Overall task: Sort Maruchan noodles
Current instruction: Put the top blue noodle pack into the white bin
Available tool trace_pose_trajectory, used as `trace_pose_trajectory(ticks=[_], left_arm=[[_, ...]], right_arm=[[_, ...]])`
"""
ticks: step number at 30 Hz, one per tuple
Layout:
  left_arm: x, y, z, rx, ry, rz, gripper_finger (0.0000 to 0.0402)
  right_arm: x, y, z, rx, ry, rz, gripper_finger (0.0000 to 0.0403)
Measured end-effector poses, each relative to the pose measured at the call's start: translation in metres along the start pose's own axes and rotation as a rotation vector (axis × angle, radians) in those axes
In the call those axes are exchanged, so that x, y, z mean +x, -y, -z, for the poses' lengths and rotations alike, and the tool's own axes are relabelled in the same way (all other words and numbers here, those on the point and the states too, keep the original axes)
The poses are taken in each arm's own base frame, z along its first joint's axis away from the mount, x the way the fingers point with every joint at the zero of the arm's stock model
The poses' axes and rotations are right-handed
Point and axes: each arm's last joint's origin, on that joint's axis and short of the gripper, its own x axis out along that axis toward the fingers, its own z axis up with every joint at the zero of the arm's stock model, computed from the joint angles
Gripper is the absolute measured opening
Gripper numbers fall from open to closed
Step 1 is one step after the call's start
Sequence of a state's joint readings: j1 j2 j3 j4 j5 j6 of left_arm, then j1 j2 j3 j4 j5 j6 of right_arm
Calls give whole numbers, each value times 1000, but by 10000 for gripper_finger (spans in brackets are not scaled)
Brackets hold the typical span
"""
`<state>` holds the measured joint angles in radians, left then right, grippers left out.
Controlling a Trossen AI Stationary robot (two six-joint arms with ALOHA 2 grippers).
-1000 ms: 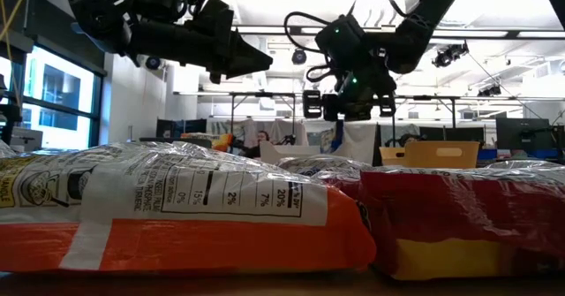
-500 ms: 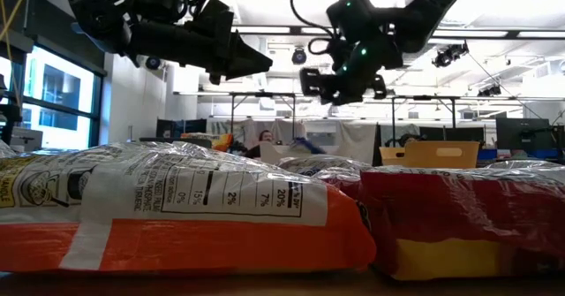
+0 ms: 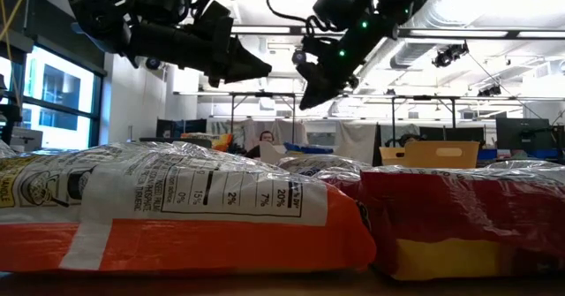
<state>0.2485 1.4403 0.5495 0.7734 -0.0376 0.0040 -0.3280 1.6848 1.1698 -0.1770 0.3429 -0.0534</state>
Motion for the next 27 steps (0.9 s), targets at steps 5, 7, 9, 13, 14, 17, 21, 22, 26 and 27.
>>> trace_pose_trajectory(ticks=[5,7,9,13,14,17,21,22,26,27], left_arm=[[0,0,0,0,0,0,104],[0,0,0,0,0,0,103],[0,0,0,0,-4,0,100],[-2,0,8,-4,-49,0,87],[-4,0,12,-11,-60,-1,84],[-11,-1,23,-32,-67,-30,75],[-21,-3,33,-52,-27,-64,70],[-23,-3,34,-54,-16,-65,70],[-24,-3,35,-54,-4,-54,69],[-24,-2,35,-54,-7,-53,69]], right_arm=[[-7,-11,1,-242,-61,-8,158],[-8,-16,2,-299,-67,-3,186],[-5,-22,4,-359,-78,7,217],[11,-37,12,-500,-96,11,260],[15,-40,14,-529,-92,28,266],[26,-47,14,-591,-62,74,272],[37,-43,10,-555,-63,55,271],[41,-41,9,-541,-78,45,271],[56,-38,4,-527,-129,10,270],[60,-38,3,-530,-142,5,270]])
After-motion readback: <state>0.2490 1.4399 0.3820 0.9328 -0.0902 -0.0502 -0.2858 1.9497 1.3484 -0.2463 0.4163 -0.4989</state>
